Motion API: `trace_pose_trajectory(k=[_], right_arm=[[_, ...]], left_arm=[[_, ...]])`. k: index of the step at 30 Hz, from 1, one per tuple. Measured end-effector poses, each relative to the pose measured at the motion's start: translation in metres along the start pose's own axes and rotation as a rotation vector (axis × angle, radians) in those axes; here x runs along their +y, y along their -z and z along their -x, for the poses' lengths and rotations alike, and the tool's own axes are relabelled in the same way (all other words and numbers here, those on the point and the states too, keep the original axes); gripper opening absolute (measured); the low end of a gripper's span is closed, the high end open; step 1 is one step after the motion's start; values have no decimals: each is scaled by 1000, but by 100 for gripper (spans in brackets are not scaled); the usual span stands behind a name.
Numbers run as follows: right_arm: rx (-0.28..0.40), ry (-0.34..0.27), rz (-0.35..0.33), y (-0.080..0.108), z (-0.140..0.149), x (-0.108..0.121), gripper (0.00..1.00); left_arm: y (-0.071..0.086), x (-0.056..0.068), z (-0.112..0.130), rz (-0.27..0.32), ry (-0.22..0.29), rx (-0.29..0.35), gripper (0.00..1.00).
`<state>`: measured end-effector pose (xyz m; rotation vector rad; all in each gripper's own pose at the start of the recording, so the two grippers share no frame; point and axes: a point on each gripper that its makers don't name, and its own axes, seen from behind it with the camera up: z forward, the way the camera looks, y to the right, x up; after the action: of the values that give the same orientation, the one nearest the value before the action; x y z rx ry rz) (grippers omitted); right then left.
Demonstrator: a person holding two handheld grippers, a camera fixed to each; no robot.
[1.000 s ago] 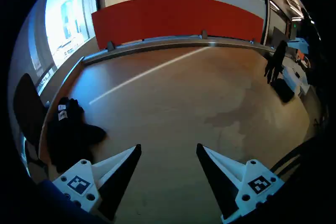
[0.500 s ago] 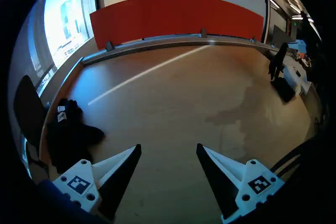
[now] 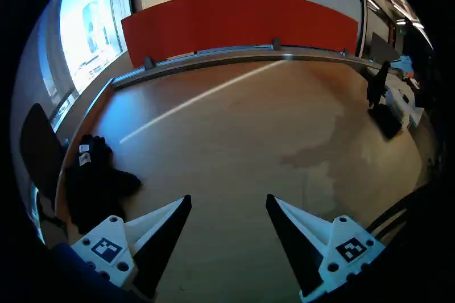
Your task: Fold towel
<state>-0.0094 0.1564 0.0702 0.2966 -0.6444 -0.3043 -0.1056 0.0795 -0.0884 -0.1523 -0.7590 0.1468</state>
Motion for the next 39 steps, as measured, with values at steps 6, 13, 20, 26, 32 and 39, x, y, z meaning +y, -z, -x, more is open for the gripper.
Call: trace_pose_trajectory(k=[6,13,20,26,32,39], right_arm=[[-17,-18,6,-8,6,15,4],[-36,-26,6,-12,17,21,4],[-55,-28,13,-6,30,25,4],[-84,-43,30,8,50,34,4],[-135,-63,47,26,86,39,4],[-200,-96,70,41,129,40,4]], left_arm=[[1,3,-1,-4,-2,-2,98],[2,6,-3,-3,-6,-4,98],[2,9,-5,3,-13,-4,97],[1,12,-8,12,-22,-3,97],[1,14,-10,19,-31,-1,97],[-1,16,-11,26,-38,-2,97]])
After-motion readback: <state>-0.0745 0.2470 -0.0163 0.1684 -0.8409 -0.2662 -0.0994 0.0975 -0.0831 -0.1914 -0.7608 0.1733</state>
